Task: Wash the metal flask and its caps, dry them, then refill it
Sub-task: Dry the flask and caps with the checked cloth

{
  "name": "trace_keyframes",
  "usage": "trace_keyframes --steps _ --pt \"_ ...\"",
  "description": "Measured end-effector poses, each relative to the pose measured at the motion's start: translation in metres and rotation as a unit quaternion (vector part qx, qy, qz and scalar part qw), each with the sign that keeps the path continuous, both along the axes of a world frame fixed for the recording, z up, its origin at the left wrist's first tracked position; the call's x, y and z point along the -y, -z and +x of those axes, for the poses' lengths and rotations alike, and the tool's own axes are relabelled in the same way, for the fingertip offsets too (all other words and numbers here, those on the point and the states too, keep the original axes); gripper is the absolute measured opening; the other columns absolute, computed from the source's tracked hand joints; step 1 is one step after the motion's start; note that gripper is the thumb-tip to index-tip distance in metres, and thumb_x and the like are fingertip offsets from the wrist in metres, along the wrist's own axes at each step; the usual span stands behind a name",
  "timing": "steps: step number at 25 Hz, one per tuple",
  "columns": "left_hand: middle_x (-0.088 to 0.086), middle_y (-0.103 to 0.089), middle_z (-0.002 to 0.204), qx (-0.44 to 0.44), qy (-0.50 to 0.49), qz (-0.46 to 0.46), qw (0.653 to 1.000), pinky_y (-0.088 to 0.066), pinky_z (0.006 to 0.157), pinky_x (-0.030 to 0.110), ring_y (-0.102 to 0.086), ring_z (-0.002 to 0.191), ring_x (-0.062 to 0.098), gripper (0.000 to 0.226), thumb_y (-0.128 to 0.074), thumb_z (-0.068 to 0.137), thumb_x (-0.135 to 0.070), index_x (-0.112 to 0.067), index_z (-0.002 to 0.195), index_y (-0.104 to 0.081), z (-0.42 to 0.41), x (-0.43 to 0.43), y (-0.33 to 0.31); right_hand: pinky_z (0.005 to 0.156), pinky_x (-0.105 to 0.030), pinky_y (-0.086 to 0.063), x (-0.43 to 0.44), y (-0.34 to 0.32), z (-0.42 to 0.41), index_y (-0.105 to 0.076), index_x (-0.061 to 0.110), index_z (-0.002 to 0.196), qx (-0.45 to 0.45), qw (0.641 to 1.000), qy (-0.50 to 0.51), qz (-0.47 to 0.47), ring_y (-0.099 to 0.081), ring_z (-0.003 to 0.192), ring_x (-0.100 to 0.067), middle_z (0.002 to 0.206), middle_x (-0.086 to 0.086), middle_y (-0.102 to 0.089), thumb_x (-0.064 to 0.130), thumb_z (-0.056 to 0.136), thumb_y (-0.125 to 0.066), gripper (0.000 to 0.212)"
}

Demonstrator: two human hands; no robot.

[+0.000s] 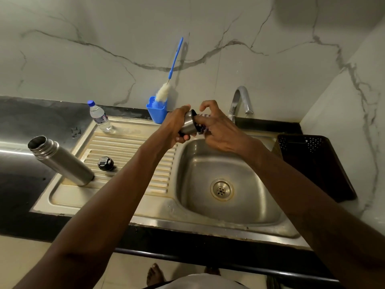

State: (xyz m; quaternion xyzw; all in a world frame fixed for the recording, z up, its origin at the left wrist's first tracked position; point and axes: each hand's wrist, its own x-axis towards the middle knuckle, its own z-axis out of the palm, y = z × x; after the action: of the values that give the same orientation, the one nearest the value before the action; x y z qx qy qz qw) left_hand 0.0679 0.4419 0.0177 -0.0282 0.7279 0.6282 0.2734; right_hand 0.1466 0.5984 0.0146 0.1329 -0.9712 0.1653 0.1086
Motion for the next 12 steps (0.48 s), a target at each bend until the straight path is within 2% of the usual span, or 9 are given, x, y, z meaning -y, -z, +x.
trace_keyframes --steps 2,3,5,6,9,12 --pt "0.02 -0.071 0.08 0.029 0.022 -0.045 0.998 -0.035 0.034 0.019 -0.053 0.044 0.019 0.046 -0.054 0.101 -0.052 -0.008 0.106 -0.062 -0.003 0.003 0.0 0.084 -0.037 -0.058 -0.001 0.005 0.004 -0.061 0.024 0.131 -0.012 0.999 -0.009 -0.028 -0.056 0.105 -0.022 0.132 -0.004 -0.04 0.003 0.081 -0.075 0.056" --pt "0.019 -0.07 0.079 0.038 0.043 -0.057 0.997 -0.034 0.034 0.018 -0.053 0.045 0.018 0.045 -0.054 0.101 -0.052 -0.008 0.106 -0.063 -0.005 0.005 0.0 0.087 -0.035 -0.058 0.0 0.006 0.008 -0.06 0.022 0.135 -0.039 0.996 -0.002 -0.08 -0.058 0.105 -0.018 0.129 -0.005 -0.049 0.006 0.079 -0.081 0.062" --pt "0.017 -0.068 0.077 0.063 0.065 -0.024 0.996 -0.033 0.033 0.017 -0.055 0.047 0.019 0.043 -0.051 0.102 -0.048 -0.007 0.106 -0.061 -0.004 0.009 0.004 0.094 -0.031 -0.057 0.003 0.008 0.011 -0.062 0.015 0.135 -0.099 0.971 0.024 -0.216 -0.064 0.107 -0.011 0.123 -0.004 -0.067 0.014 0.076 -0.088 0.065" --pt "0.016 -0.068 0.076 0.068 0.053 0.017 0.996 -0.033 0.032 0.017 -0.056 0.048 0.021 0.042 -0.05 0.103 -0.047 -0.007 0.106 -0.06 -0.002 0.009 0.006 0.096 -0.03 -0.057 0.004 0.009 0.009 -0.065 0.011 0.131 -0.13 0.96 0.026 -0.246 -0.068 0.107 -0.011 0.12 -0.004 -0.072 0.019 0.077 -0.089 0.06" --pt "0.017 -0.068 0.072 0.033 -0.007 0.076 0.997 -0.034 0.035 0.021 -0.055 0.049 0.024 0.037 -0.051 0.104 -0.045 -0.009 0.1 -0.058 0.009 0.001 0.009 0.097 -0.039 -0.057 0.002 0.014 0.002 -0.071 0.009 0.125 -0.17 0.955 0.019 -0.243 -0.07 0.111 -0.017 0.123 -0.007 -0.073 0.022 0.083 -0.085 0.046" --pt "0.013 -0.067 0.071 -0.014 -0.051 0.109 0.993 -0.038 0.042 0.027 -0.058 0.048 0.023 0.034 -0.05 0.105 -0.044 -0.012 0.097 -0.058 0.015 -0.006 0.012 0.107 -0.031 -0.05 -0.001 0.016 0.002 -0.059 0.02 0.14 -0.113 0.972 0.009 -0.205 -0.057 0.128 -0.016 0.143 -0.004 -0.059 0.03 0.097 -0.069 0.045"
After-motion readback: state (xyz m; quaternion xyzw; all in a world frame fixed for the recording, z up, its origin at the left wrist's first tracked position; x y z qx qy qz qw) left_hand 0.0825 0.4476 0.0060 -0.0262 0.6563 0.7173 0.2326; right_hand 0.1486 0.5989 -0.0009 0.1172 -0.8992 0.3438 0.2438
